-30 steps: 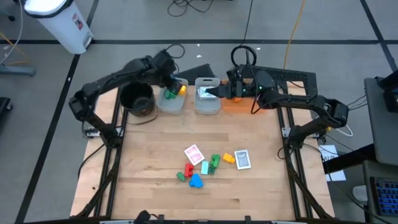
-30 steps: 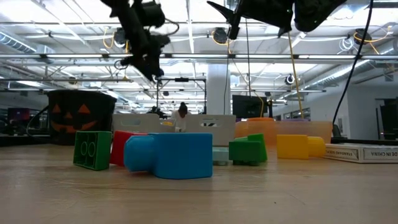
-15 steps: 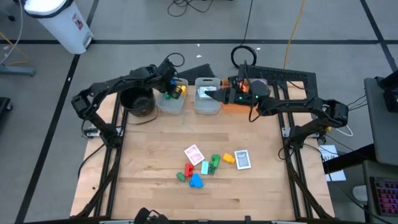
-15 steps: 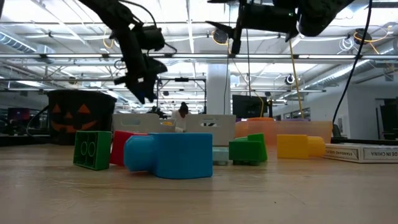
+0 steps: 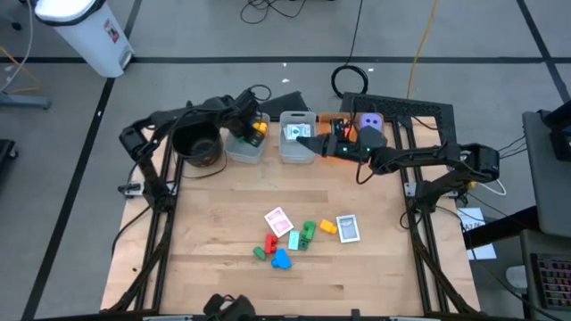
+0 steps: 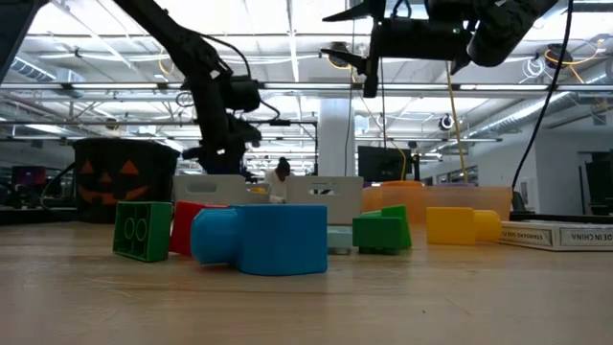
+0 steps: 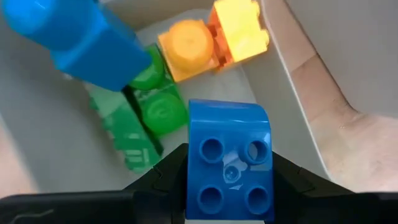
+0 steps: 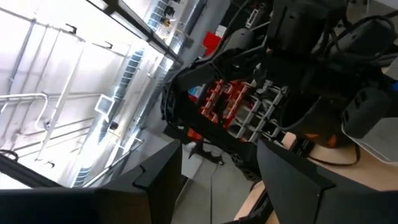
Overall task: Pick & Place Toys
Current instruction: Put the blue game piece into the left gray bin
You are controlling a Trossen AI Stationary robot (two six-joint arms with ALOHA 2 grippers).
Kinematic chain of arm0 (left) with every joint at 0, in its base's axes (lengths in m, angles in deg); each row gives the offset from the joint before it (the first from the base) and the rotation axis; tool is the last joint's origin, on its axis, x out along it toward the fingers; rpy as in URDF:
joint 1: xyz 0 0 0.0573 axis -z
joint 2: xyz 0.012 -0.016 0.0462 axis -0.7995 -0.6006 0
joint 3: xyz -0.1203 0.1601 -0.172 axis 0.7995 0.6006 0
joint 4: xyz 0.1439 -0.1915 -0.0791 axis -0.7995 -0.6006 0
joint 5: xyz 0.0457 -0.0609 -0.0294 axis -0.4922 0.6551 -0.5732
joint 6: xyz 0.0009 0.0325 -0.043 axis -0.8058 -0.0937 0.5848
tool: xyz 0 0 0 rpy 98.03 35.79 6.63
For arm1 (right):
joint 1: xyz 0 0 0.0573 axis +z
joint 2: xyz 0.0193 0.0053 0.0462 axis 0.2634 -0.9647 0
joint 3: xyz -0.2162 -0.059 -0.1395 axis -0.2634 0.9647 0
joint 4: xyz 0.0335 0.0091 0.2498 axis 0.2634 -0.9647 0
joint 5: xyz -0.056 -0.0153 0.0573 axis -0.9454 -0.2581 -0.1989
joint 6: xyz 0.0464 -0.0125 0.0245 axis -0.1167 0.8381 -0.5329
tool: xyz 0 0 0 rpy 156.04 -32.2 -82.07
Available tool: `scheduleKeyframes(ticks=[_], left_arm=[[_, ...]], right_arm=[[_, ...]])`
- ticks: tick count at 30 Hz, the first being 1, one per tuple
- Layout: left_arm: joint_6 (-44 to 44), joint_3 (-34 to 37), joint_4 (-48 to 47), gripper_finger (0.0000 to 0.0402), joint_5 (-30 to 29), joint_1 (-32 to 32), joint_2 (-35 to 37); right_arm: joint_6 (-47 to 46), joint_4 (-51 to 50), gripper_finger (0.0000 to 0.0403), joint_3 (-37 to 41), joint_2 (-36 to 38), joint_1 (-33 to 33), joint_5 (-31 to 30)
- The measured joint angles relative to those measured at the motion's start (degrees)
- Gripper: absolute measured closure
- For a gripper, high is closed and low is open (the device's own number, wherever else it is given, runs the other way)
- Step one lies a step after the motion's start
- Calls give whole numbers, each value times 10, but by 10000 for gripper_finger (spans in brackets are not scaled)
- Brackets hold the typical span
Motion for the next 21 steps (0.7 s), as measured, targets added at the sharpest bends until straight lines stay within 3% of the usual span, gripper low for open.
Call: scheduleKeyframes(ticks=[6, 13, 21], left_arm=[[13, -17, -6, 255, 10, 11, -34], [32, -22, -2, 255, 11, 16, -39], [33, -22, -3, 254, 14, 18, -39]], right_arm=[[-8, 0, 202, 0, 0, -14, 6], [-36, 0, 202, 0, 0, -52, 91], [-37, 0, 202, 0, 0, -75, 108]])
